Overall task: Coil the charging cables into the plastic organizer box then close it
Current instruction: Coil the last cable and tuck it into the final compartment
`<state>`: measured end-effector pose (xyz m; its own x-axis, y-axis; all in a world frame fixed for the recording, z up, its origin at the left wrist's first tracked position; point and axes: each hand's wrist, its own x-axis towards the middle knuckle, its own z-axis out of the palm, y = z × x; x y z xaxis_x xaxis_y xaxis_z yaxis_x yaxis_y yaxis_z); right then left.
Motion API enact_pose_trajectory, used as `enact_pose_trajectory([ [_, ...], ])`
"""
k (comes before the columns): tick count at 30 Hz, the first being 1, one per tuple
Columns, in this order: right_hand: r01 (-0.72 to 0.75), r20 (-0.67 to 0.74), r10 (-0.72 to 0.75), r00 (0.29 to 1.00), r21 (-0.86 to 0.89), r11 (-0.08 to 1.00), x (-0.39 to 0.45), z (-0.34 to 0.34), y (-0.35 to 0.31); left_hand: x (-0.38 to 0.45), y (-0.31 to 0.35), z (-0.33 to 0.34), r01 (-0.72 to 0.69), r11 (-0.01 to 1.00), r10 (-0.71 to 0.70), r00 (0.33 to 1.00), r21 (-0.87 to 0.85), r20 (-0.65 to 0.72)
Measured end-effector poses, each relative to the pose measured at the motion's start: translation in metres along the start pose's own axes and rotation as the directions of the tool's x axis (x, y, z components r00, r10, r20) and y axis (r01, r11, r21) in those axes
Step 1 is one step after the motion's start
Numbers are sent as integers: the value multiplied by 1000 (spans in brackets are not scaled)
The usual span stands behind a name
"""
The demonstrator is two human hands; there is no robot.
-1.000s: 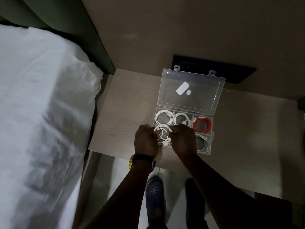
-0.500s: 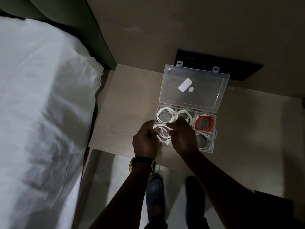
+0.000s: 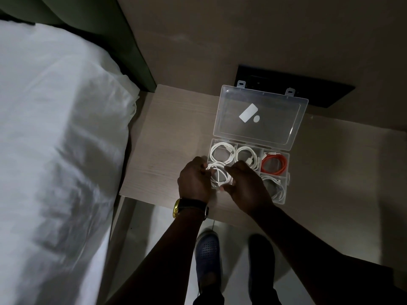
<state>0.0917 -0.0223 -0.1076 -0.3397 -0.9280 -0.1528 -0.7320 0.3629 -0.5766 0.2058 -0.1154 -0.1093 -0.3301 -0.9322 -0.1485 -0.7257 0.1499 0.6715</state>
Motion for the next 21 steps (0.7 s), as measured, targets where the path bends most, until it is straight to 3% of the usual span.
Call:
enact_pose_trajectory([
  [5,37,47,-31,998,-131,991,15,0,-1,0,-18,-9,-229,965,223,973,128,60],
  [10,50,44,-42,998,-202,978,20,6,1,-4,-34,-19,-307,952,305,942,-2,143],
  [15,39,45,-29,999,-249,968,21,11,2,3,-31,-16,-469,870,428,873,155,235],
  [21,15,60,5,998,-330,944,24,12,0,5,-22,-19,-541,800,451,827,259,335],
])
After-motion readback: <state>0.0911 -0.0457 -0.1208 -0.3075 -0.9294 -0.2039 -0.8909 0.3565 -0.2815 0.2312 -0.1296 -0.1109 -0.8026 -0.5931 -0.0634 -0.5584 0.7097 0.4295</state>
